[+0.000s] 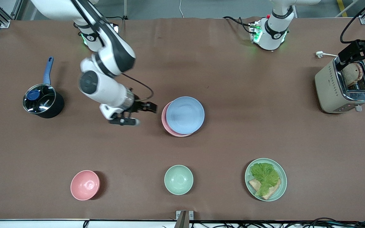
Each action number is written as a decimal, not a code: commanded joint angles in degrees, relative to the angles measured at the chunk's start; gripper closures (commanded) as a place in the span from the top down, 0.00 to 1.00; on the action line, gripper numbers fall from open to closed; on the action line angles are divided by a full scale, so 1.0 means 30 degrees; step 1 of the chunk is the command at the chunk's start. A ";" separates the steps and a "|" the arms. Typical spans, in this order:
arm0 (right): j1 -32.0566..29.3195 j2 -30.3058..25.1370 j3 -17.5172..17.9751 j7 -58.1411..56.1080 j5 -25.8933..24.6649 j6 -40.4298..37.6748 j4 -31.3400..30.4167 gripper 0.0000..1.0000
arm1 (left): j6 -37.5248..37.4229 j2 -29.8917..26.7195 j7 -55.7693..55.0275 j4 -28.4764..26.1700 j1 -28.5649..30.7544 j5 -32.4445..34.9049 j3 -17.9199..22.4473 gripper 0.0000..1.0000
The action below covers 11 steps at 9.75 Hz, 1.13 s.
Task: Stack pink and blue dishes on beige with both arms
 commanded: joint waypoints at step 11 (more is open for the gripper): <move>-0.1469 -0.5050 -0.8371 -0.5584 -0.2717 -1.0735 0.5874 1.00 | -0.1786 0.1840 0.0373 0.1768 0.0888 0.0110 -0.1040 1.00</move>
